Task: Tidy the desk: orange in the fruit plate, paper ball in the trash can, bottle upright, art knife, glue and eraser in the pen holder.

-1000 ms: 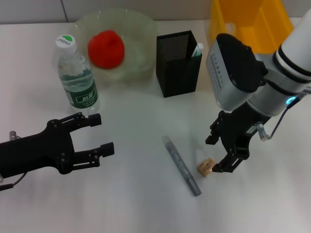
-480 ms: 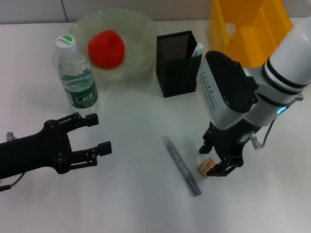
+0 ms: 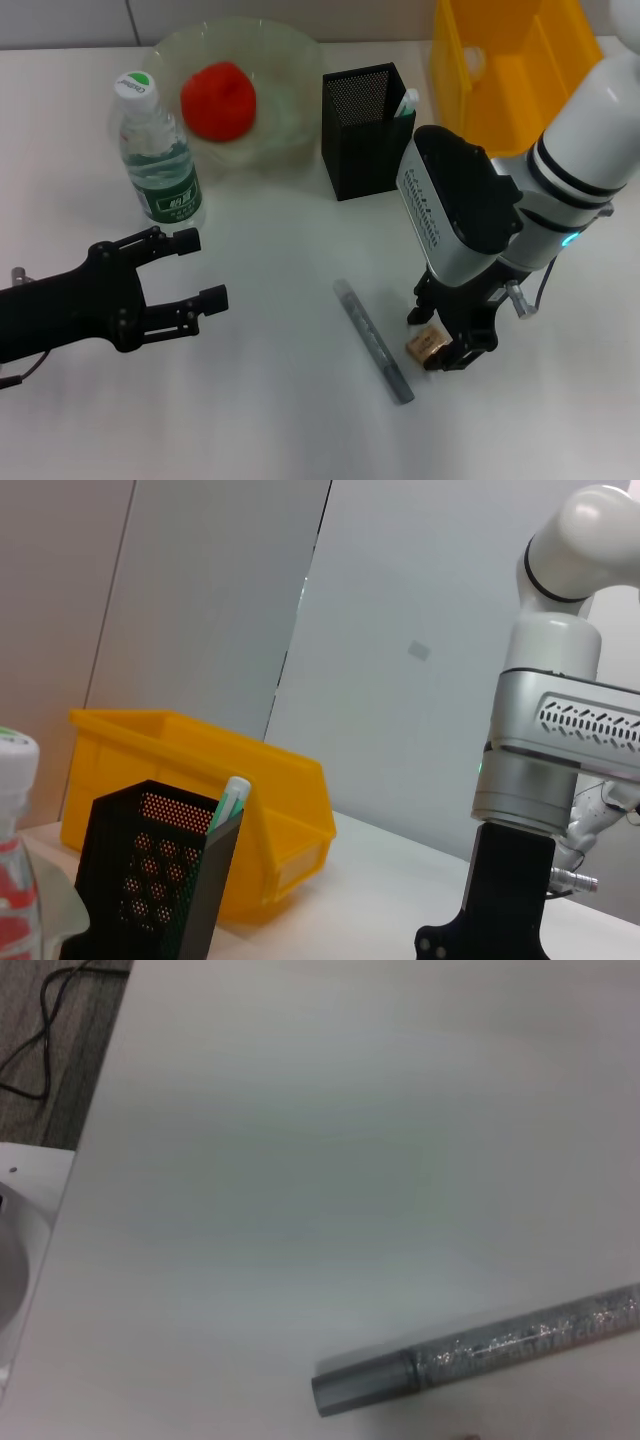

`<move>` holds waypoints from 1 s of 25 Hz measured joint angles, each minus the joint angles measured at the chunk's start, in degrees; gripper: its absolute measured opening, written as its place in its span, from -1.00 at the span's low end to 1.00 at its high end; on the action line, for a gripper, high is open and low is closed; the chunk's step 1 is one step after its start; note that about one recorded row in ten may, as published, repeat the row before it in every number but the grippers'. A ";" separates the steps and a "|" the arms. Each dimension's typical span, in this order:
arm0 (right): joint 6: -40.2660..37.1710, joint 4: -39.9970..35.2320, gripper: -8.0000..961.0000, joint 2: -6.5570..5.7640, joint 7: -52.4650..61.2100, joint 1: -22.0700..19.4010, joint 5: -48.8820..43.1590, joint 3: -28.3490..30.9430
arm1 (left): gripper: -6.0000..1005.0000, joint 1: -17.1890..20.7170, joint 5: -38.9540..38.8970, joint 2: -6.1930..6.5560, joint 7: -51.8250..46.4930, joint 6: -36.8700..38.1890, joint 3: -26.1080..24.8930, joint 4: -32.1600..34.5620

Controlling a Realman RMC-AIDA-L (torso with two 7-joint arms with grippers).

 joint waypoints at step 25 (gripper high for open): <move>-6.19 -18.87 -0.47 -0.45 21.34 2.22 0.49 20.03 | 0.71 -0.51 0.01 0.22 0.32 -0.41 -0.69 0.21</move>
